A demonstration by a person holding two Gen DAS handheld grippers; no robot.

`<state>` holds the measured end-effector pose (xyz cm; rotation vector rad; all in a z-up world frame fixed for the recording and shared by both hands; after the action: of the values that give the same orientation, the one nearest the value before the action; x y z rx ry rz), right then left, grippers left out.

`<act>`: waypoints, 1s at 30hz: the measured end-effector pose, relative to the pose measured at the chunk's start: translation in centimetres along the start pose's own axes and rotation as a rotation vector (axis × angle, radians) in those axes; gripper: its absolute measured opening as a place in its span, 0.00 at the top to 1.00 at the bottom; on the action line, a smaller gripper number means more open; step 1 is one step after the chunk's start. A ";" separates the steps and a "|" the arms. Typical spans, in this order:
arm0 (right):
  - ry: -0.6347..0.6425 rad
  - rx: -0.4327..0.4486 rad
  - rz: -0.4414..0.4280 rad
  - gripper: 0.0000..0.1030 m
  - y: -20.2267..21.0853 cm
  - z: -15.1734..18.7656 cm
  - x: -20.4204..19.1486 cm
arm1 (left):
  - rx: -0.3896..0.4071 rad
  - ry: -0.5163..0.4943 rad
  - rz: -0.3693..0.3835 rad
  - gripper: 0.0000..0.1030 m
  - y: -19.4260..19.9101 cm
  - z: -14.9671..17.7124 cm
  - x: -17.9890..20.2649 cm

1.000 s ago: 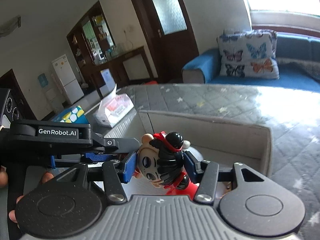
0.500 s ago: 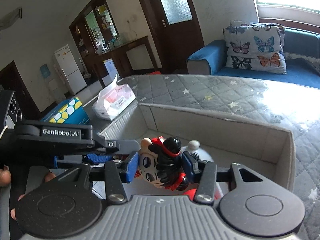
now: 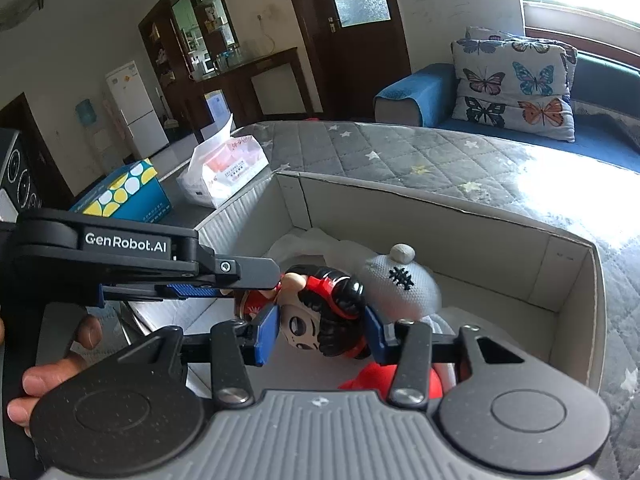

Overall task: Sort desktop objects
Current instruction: 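Carry the doll over the box and lower it inside with both grippers, then open both grippers to release the doll in the box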

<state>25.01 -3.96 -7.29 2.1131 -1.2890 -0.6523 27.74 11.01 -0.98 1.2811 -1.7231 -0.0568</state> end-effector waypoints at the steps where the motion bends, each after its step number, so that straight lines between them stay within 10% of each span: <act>1: 0.005 -0.001 0.000 0.55 0.0 0.1 -0.1 | 0.001 0.001 0.001 0.65 0.1 0.0 0.0; 30: 0.047 0.117 0.014 0.48 6.9 1.6 -1.4 | 0.061 -0.056 0.028 0.65 6.2 2.4 2.8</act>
<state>19.07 -5.60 -3.55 2.1975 -1.3437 -0.5299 21.60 10.54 2.79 1.3106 -1.8023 -0.0234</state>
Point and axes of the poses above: each gripper's, at about its wrist camera, not at the fingertips, and y roughly against the way its jaws point, x to its right, z to its underside, the point moved 4 cm from there along -y, roughly the way its jaws point, and after that the axes turned 12 degrees about z, right-handed, at the moved point
